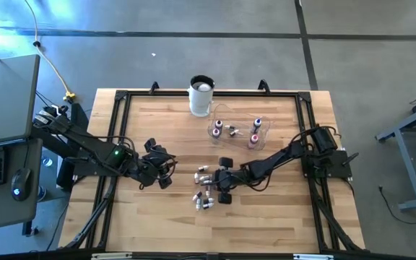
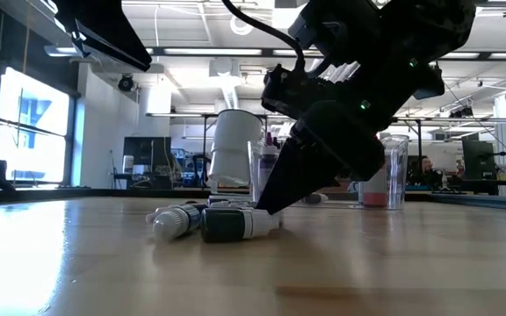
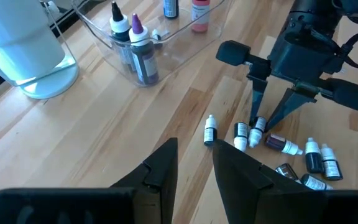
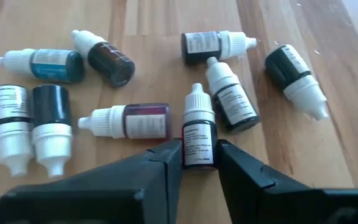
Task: Pick & Place food coloring
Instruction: Put the small red food coloring bottle into the transparent container, then put the small black food coloring bottle into the transparent container
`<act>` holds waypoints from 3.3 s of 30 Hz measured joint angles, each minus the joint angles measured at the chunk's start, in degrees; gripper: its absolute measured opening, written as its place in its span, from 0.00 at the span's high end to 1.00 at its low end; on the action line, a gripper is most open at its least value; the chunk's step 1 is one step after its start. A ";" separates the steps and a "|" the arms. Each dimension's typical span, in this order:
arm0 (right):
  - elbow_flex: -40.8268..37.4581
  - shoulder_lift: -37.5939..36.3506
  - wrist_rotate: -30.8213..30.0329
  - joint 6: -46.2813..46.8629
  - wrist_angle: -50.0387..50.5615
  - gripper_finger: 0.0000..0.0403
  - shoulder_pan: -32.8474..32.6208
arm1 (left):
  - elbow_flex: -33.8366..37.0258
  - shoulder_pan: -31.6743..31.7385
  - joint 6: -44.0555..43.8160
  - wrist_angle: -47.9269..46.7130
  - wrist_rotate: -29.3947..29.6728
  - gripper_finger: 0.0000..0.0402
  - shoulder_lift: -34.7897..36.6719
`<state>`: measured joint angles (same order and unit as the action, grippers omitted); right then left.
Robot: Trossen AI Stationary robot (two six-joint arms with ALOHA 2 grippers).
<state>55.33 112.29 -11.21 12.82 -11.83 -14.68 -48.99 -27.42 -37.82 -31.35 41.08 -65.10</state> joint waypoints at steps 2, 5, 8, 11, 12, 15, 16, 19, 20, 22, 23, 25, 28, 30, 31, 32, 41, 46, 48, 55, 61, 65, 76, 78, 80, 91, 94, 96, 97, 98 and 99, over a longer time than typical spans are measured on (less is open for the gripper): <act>0.00 0.00 0.74 -0.04 -0.07 0.81 0.00 | 0.00 0.02 0.00 0.00 0.00 0.75 -0.02; 0.02 0.00 1.80 0.09 -0.20 0.83 0.00 | -0.01 0.02 0.00 0.00 0.01 0.75 -0.02; 0.04 -0.72 2.81 1.06 0.30 0.82 0.00 | -0.02 0.02 0.00 0.00 0.00 0.75 -0.02; 0.02 -3.88 2.67 2.39 1.62 0.80 -0.02 | -0.02 0.02 0.00 0.00 0.02 0.75 -0.04; 0.04 -5.43 2.15 2.31 2.45 0.80 -0.05 | -0.02 0.02 0.00 -0.02 0.02 0.75 -0.04; 0.11 -11.07 -2.54 2.03 7.99 0.82 0.14 | -0.03 0.02 0.00 0.09 0.02 0.75 -0.04; 0.11 -13.39 -4.66 1.43 10.80 0.82 0.43 | -0.04 0.02 0.00 0.28 0.00 0.75 -0.04; 0.13 -20.60 -12.52 -0.29 20.54 0.83 1.91 | -0.07 0.02 0.00 0.38 0.00 0.75 -0.04; 0.13 -22.70 -15.18 -0.43 23.80 0.83 2.62 | -0.07 0.02 0.00 0.35 0.00 0.75 -0.04; 0.13 -26.68 -19.01 -0.46 28.98 0.82 4.71 | -0.07 0.02 0.02 0.38 0.03 0.75 -0.04; 0.13 -28.28 -19.92 -0.46 30.91 0.82 6.08 | -0.07 0.02 0.02 0.38 0.23 0.75 -0.04; 0.13 -30.36 -19.17 -0.40 32.90 0.82 9.36 | -0.07 0.02 0.02 0.37 1.20 0.75 -0.04; 0.27 -30.33 -14.66 -3.03 33.16 0.82 14.13 | -0.07 0.02 0.02 0.42 2.68 0.75 -0.04; 1.76 -28.45 -12.41 -5.11 35.26 0.82 17.15 | -0.07 0.02 0.02 0.48 3.14 0.75 -0.04; 3.06 -27.14 -12.09 -5.60 37.18 0.82 18.59 | -0.07 0.02 0.03 0.47 3.23 0.75 -0.04; 4.40 -25.72 -12.14 -5.69 39.75 0.82 20.01 | -0.07 0.02 0.02 0.57 3.23 0.75 -0.04; 12.81 -12.63 -4.76 -6.98 47.91 0.81 27.94 | -0.07 0.02 0.23 0.84 3.15 0.75 -0.04; 14.49 -8.84 -0.34 -9.12 47.74 0.77 29.91 | -0.07 0.02 0.41 0.83 2.37 0.75 -0.04; 14.30 -8.36 -0.24 -9.36 47.78 0.75 30.49 | -0.07 0.02 0.46 0.83 1.89 0.75 -0.04; 14.67 -8.79 -1.26 -10.48 48.41 0.70 31.16 | -0.07 0.02 0.46 0.83 1.75 0.75 -0.04; 21.33 -8.79 0.46 -9.49 53.98 0.68 27.43 | -0.07 0.02 0.46 0.85 1.79 0.75 -0.04; 27.22 -8.89 0.35 -6.91 57.43 0.67 21.84 | -0.07 0.02 0.16 0.83 1.77 0.75 -0.04; 20.03 -8.92 2.28 -8.90 31.23 0.66 3.85 | -0.04 0.02 0.04 0.98 -1.04 0.75 -0.83; 14.57 -8.92 4.46 -10.17 18.21 0.66 2.26 | -0.04 0.02 0.04 0.85 -1.23 0.75 -0.83; 8.88 -8.92 5.21 -12.46 5.43 0.66 1.39 | -0.04 0.02 0.04 0.97 -1.18 0.75 -0.83; -1.87 -2.20 6.83 -9.29 -10.65 0.66 6.19 | -0.04 0.02 0.12 1.48 2.70 0.75 -0.83; 0.02 0.28 9.75 -9.20 -10.56 0.66 5.99 | -0.04 0.02 0.07 1.42 2.77 0.75 -0.83; 0.99 0.48 10.32 -9.18 -9.94 0.66 5.83 | -0.04 0.02 0.07 1.40 2.40 0.75 -0.83; 1.21 0.48 10.13 -9.02 -9.14 0.66 5.73 | -0.04 0.02 0.07 1.40 2.16 0.75 -0.81; 1.33 0.52 9.82 -8.80 -8.53 0.66 5.63 | -0.04 0.02 0.07 1.36 2.12 0.75 -0.81; 1.33 0.60 9.17 -8.76 -8.10 0.66 5.62 | -0.04 0.02 0.12 1.27 2.12 0.75 -0.81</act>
<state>56.66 112.89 -2.04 4.05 -19.93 -9.06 -49.04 -27.40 -37.70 -30.08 43.20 -65.91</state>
